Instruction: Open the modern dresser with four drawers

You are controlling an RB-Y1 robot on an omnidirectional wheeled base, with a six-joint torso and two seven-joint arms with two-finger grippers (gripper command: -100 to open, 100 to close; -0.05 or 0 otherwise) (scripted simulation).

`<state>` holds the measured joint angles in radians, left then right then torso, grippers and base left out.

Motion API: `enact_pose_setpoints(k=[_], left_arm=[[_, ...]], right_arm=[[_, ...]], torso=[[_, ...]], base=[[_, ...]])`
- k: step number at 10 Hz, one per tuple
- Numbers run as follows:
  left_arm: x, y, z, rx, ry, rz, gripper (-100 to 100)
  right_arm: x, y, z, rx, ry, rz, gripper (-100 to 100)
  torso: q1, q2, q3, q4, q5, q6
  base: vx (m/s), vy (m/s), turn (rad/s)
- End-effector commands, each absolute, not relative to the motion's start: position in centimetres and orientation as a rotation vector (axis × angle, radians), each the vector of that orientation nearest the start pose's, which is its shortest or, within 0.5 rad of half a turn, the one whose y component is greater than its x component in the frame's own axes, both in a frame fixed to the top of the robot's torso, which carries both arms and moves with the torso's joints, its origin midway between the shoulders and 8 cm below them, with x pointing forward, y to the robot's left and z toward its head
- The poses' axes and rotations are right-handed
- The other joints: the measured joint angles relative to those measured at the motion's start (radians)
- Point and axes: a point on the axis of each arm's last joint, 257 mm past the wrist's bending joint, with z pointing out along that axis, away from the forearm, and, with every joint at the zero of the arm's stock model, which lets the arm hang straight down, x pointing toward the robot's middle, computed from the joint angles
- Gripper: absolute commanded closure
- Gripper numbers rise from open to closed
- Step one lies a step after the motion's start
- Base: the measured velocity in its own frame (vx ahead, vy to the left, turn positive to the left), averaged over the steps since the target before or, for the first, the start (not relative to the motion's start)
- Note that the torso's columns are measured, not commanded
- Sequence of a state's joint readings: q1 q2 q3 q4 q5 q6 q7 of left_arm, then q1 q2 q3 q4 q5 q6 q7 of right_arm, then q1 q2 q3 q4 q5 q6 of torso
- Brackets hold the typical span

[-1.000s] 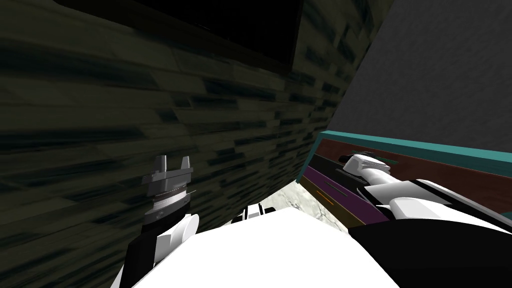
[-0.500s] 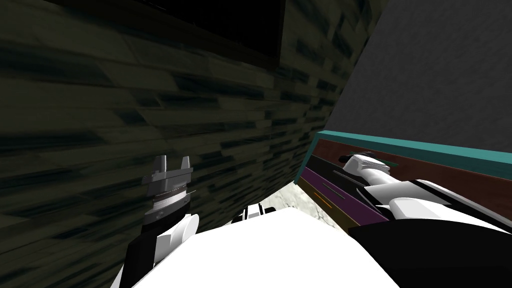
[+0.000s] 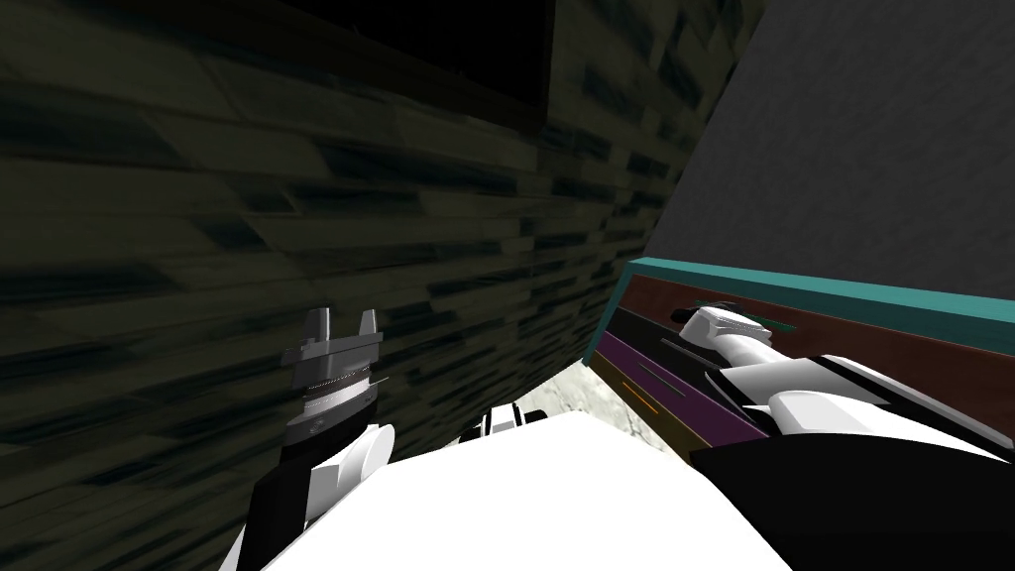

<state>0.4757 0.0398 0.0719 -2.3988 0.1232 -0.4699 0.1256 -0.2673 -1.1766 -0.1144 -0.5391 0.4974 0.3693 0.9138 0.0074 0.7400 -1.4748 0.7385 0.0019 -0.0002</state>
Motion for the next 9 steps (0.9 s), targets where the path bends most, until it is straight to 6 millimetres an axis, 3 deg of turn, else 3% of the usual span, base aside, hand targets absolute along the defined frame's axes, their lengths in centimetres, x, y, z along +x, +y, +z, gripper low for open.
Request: enact_pose_setpoints(k=[1,4,5,7,9], left_arm=[[31.79,30.09,8.04,-0.638,0.463,-1.47,0],[31.79,30.09,8.04,-0.638,0.463,-1.47,0],[31.79,30.09,8.04,-0.638,0.463,-1.47,0],[31.79,30.1,8.03,-0.638,0.464,-1.469,0],[31.79,30.1,8.03,-0.638,0.464,-1.469,0]], right_arm=[[29.88,-92.45,-9.01,0.301,1.972,-1.561,100],[29.86,-92.47,-8.99,0.303,1.973,-1.56,100],[29.9,-92.45,-8.93,0.301,1.971,-1.561,-100],[29.93,-92.44,-8.88,0.299,1.969,-1.562,-100],[29.98,-92.42,-8.79,0.297,1.966,-1.563,-100]], torso=[[-0.001,0.0,0.0,0.0,0.0,0.0],[-0.007,-0.002,-0.001,0.0,-0.002,0.0],[-0.014,-0.004,-0.002,-0.001,-0.004,0.0],[-0.02,-0.006,-0.004,-0.002,-0.006,0.0],[-0.01,-0.003,-0.002,-0.001,-0.002,0.0]], base=[[-0.058,0.179,0.006],[-0.049,0.165,0.003],[0.014,-0.07,-0.014],[0.039,-0.156,-0.005],[0.045,-0.206,-0.01]])
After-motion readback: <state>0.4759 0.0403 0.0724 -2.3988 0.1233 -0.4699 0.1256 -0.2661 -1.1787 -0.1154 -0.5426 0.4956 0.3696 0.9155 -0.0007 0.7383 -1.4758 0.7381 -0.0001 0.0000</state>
